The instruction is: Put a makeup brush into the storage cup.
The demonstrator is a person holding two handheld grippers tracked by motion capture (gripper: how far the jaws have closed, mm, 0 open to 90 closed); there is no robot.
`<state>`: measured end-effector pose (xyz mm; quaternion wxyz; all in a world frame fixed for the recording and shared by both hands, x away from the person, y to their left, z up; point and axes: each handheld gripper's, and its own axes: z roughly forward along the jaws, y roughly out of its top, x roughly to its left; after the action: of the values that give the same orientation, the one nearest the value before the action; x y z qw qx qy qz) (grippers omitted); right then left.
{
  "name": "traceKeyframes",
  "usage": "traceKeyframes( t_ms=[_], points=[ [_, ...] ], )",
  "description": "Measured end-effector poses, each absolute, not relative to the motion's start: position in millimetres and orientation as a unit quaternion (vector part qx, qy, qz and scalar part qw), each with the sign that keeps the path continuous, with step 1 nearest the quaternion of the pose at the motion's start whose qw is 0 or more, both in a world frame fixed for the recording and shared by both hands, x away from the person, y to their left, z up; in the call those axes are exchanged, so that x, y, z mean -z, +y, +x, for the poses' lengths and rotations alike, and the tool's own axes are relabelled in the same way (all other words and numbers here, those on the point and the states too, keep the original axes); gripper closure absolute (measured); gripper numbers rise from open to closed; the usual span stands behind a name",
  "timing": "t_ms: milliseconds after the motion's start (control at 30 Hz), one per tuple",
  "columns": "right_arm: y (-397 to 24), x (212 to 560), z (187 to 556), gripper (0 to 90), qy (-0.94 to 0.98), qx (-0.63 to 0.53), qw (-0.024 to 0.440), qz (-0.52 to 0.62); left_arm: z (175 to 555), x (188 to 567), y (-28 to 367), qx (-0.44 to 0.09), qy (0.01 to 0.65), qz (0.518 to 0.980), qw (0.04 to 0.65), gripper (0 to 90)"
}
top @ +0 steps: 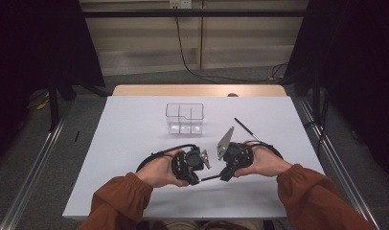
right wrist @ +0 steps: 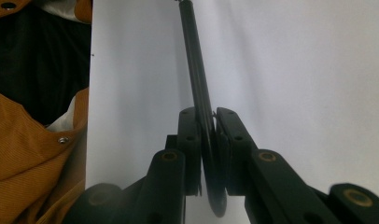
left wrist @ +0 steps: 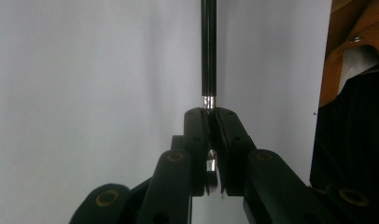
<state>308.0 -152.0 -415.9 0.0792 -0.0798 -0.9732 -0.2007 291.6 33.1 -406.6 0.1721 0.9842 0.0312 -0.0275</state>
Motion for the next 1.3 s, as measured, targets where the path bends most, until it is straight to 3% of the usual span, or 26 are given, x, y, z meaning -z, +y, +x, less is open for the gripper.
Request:
traceKeyframes(
  t_ms=[467,700,1100,1300],
  points=[
    [-158,414,309,83.6,-0.966,0.227,0.098,-0.078,298,407,42,0.028,0.050,0.975,0.213,80.1],
    [-161,412,311,83.6,-0.964,0.234,0.091,-0.084,303,405,52,0.033,0.072,0.965,0.249,74.2],
    [-174,414,311,83.6,-0.958,0.250,0.082,-0.111,303,408,70,0.004,0.121,0.945,0.304,40.9],
    [-182,413,310,83.6,-0.954,0.262,0.072,-0.124,303,408,80,-0.018,0.146,0.931,0.335,29.6]
  ],
)
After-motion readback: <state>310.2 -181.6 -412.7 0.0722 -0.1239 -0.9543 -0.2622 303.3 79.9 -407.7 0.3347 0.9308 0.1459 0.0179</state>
